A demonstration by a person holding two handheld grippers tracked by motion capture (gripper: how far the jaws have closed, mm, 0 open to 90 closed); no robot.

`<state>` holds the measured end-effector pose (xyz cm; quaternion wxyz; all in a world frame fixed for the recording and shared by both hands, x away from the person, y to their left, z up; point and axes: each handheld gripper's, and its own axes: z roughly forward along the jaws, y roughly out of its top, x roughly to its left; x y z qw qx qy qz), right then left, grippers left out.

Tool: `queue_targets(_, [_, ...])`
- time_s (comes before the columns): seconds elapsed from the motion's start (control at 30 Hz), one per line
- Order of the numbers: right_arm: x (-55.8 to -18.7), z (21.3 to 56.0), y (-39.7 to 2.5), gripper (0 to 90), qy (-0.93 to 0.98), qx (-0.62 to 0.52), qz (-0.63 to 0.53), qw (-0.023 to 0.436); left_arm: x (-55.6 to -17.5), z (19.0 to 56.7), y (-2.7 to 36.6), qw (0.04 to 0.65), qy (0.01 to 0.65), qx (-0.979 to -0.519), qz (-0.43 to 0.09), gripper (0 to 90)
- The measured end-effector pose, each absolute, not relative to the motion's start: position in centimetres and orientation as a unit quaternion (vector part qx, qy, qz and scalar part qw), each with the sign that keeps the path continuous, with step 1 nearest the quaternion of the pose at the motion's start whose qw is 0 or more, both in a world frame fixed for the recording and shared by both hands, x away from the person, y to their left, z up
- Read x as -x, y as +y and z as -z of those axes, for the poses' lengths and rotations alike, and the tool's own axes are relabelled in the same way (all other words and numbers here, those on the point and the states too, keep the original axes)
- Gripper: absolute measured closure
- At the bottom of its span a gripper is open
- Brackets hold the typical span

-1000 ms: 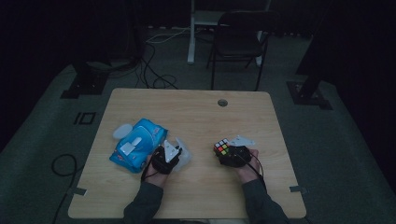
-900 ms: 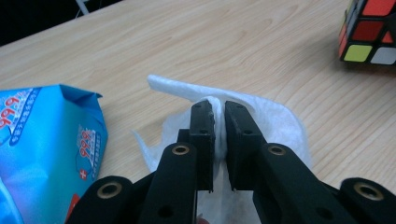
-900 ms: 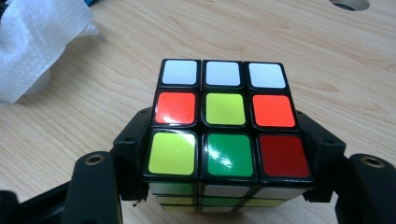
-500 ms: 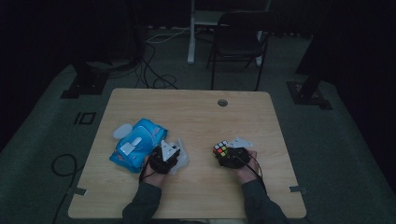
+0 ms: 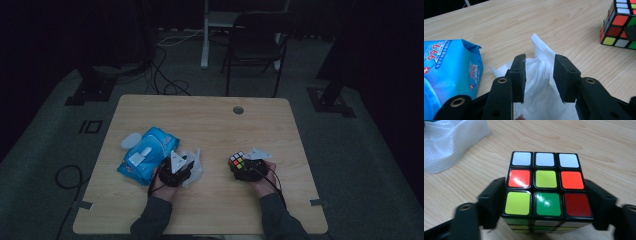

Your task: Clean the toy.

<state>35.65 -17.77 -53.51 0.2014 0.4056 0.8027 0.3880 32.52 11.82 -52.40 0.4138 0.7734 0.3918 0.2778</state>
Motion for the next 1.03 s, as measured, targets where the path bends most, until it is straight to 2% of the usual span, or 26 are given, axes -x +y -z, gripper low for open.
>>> queue_targets(0.13, [-35.6, 53.4, -17.8, 13.3, 0.801, -0.405, -0.393, 0.201, -32.4, 52.0, 12.0, 0.421, 0.392, -0.769, -0.279, 60.1])
queue_targets(1.03, [-33.9, 51.7, -19.1, 13.4, 0.788, -0.402, -0.414, 0.214, -30.4, 50.8, 14.6, 0.439, 0.421, -0.739, -0.289, 55.5])
